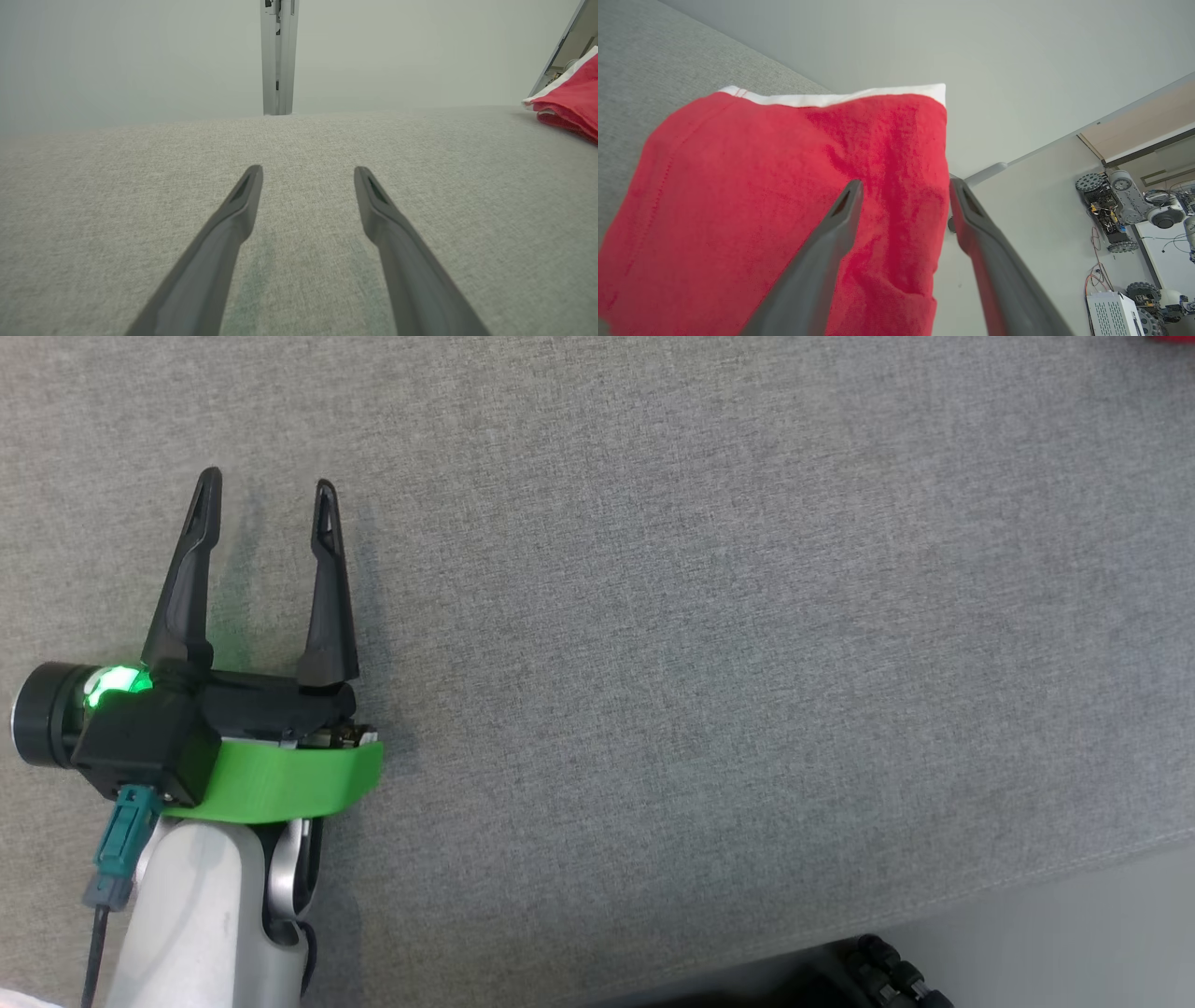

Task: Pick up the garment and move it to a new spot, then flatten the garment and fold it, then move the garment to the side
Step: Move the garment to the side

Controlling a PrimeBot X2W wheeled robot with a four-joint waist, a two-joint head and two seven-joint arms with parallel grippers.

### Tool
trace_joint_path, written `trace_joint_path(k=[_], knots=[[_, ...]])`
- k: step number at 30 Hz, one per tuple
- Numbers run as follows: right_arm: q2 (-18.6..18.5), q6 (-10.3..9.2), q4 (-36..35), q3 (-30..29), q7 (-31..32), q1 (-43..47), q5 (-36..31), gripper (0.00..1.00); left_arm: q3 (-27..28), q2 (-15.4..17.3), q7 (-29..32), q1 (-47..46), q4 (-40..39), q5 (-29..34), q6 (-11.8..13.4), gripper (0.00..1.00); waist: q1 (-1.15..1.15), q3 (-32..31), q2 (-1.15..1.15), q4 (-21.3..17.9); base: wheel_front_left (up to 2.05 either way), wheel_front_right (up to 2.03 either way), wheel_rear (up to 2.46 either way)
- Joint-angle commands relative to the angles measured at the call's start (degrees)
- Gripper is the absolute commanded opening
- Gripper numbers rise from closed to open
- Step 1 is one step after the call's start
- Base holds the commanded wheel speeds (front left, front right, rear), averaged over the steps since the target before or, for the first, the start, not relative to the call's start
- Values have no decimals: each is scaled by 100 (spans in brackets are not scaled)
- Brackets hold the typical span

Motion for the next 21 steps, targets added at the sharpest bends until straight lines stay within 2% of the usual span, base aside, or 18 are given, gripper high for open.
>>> trace_joint_path(k=[1, 10, 17, 21], knots=[[33, -12, 65, 8, -102, -86, -43, 100, 24, 23, -35, 70, 49, -97, 21, 100, -1, -78, 0, 20, 0, 0, 0], [549, -12, 155, 104, -609, 233, -100, 100, 127, -83, -226, 372, 487, -304, 86, 100, -1, -973, 0, 230, 0, 0, 0], [1100, -12, -236, -80, -744, 853, 69, 100, 268, -107, -279, 882, 686, -468, 133, 100, -1, -1846, 0, 461, 0, 0, 0], [1409, -11, -738, -313, -740, 1447, 16, 100, 381, -117, -303, 1208, 752, -556, 196, 100, -1, -2284, 0, 567, 0, 0, 0]])
